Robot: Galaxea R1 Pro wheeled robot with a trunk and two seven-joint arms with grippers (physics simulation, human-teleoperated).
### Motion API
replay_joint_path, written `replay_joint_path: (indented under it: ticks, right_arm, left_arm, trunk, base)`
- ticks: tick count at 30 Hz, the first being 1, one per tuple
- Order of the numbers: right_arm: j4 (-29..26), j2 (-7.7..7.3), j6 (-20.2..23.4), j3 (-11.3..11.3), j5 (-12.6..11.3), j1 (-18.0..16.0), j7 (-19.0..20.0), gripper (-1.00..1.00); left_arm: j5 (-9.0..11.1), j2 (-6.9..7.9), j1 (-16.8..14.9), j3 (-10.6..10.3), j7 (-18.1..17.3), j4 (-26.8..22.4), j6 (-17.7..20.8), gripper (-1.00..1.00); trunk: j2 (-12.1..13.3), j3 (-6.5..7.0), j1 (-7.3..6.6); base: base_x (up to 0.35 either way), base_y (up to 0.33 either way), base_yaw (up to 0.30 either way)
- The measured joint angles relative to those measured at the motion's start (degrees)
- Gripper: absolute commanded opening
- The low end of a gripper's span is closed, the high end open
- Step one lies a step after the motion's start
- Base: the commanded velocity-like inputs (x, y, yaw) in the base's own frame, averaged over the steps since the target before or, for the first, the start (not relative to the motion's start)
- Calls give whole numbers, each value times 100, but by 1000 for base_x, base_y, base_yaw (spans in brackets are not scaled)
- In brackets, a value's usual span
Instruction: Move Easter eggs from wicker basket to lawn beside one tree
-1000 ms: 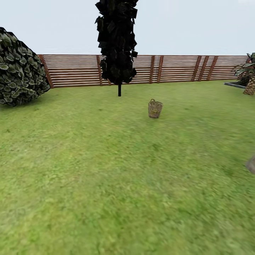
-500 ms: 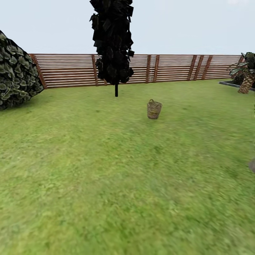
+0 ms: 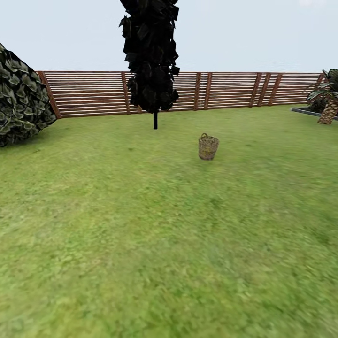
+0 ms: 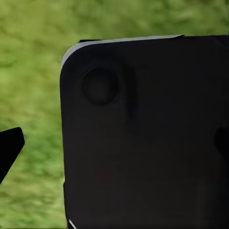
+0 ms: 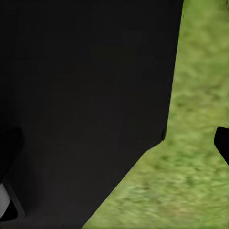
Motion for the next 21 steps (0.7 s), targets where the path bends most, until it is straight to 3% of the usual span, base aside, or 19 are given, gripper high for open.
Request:
replay_joint_path:
  ticks: [21]
  right_arm:
    - [2,4,-1,0,0,0,0,100]
  left_arm:
    - [-2,0,0,0,-1,0,0,100]
  trunk:
    - [0,0,0]
  base:
    - [295,165,0]
